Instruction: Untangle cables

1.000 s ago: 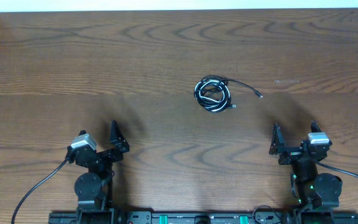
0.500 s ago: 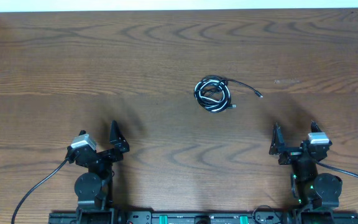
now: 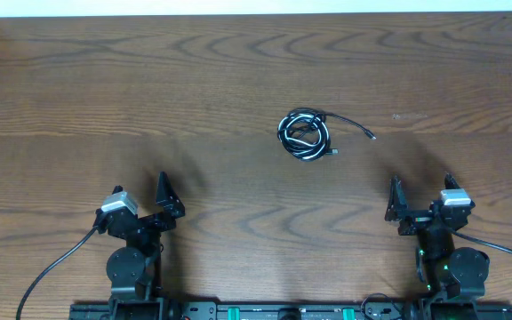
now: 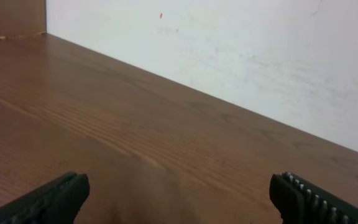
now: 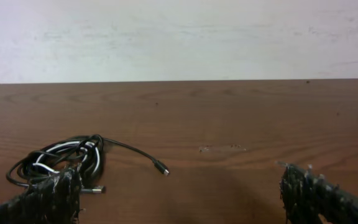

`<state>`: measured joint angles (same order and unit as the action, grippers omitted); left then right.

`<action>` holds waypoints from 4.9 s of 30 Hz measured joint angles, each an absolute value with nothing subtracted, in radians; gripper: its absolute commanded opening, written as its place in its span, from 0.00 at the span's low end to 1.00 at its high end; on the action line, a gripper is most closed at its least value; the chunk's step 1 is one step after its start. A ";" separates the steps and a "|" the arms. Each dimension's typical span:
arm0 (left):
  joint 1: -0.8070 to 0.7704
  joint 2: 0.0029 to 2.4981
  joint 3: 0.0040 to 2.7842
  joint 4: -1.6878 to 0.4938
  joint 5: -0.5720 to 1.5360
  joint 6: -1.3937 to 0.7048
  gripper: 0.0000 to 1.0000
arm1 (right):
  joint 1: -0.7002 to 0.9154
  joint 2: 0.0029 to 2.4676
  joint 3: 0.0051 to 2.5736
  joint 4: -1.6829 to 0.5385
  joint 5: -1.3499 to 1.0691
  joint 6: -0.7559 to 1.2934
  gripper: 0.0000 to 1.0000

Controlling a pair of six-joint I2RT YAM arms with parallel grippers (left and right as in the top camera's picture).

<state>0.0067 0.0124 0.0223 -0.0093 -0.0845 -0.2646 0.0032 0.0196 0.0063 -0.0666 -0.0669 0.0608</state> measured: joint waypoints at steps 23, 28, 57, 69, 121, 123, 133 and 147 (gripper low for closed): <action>0.007 0.923 1.164 -0.772 0.327 -0.218 0.98 | 0.002 0.035 0.033 -0.055 -0.187 0.155 0.99; -0.008 1.189 1.372 -0.914 0.447 -0.201 0.98 | 0.002 0.162 0.241 -0.123 -0.202 0.226 0.99; -0.297 1.916 1.396 -0.537 0.496 -0.345 0.43 | 0.015 1.213 1.008 -0.524 -0.514 0.262 0.43; -0.405 2.035 1.396 -0.459 0.392 -0.405 0.45 | 0.057 1.434 1.008 -0.496 -0.512 0.282 0.46; -0.449 1.953 1.407 -0.593 0.307 -0.316 0.10 | 0.186 1.641 1.009 -0.530 -0.292 0.331 0.34; -0.449 1.982 1.407 -0.579 0.309 -0.318 0.10 | 0.186 1.666 1.009 -0.526 -0.295 0.331 0.35; -0.461 2.042 1.408 -0.534 0.313 -0.282 0.08 | 0.186 1.805 1.009 -0.516 -0.378 0.327 0.10; -0.459 2.053 1.417 -0.576 0.358 -0.124 0.08 | 0.184 1.827 1.009 -0.457 -0.484 0.242 0.32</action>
<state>-0.4591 2.0525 1.4166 -0.5762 0.3580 -0.1238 0.1844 1.8271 1.0088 -0.4572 -0.4839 0.2417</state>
